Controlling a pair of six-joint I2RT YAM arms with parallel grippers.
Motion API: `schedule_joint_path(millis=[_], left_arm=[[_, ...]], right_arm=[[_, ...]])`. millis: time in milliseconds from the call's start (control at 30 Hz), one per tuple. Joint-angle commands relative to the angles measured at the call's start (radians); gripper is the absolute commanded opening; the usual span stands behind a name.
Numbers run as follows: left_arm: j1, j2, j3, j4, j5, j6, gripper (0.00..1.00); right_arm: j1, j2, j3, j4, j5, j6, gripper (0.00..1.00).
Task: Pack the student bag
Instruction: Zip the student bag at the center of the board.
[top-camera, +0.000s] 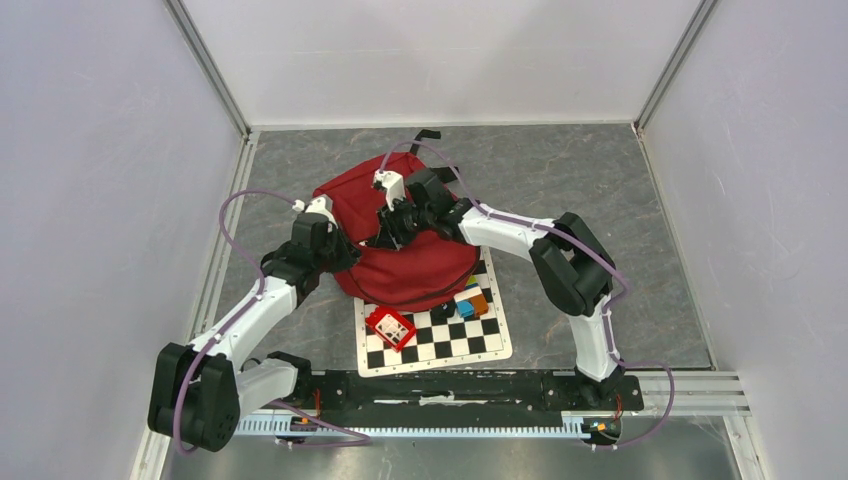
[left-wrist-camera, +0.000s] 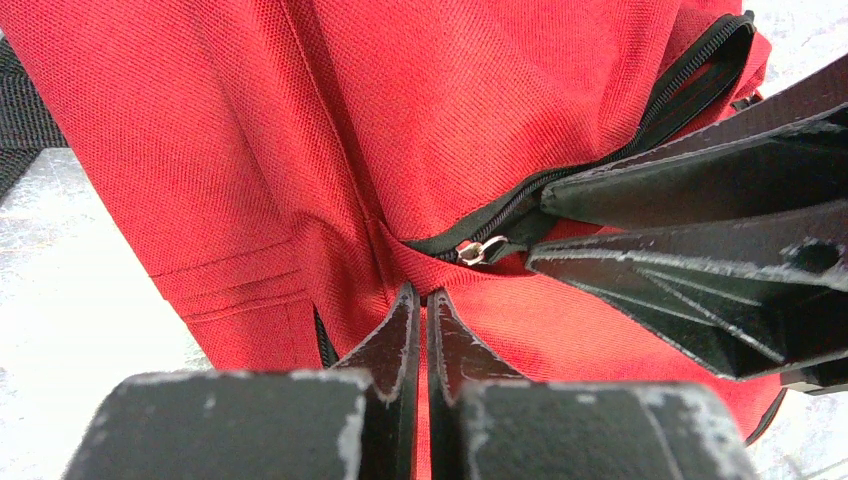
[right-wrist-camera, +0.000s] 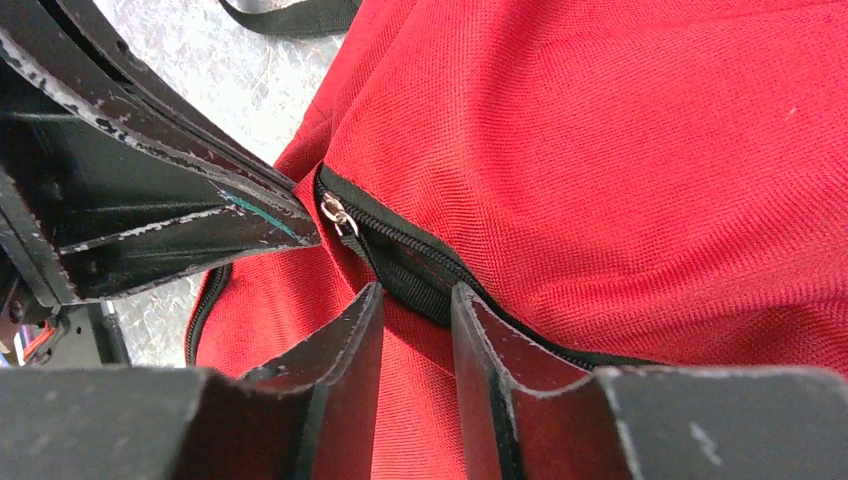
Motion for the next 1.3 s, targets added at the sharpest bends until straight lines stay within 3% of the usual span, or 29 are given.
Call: schedule_joint_path(millis=[0,200,567,733,1000,1267], left_arm=[[0.010,-0.017,-0.006,-0.003,-0.007,-0.011,0.02],[0.010,-0.017,-0.004,-0.009,-0.006,-0.009,0.02],[0.010,-0.019,0.003,-0.020,-0.009,-0.003,0.02],[0.010,-0.019,0.002,-0.022,-0.008,-0.003,0.02],[0.012,-0.027,-0.005,-0.047,-0.041,-0.002,0.02],[0.016,-0.047,-0.014,-0.082,-0.119,-0.025,0.02]], right_arm=[[0.014,-0.037,-0.009,-0.008,-0.020,-0.085,0.39],[0.027,-0.009,0.015,-0.010,-0.033,-0.116,0.46],[0.039,0.063,0.096,0.006,0.026,-0.106,0.46],[0.038,0.082,0.113,0.029,0.019,-0.055,0.37],[0.037,0.035,0.060,0.072,0.057,-0.010,0.01],[0.034,-0.117,-0.067,0.067,0.269,-0.025,0.00]])
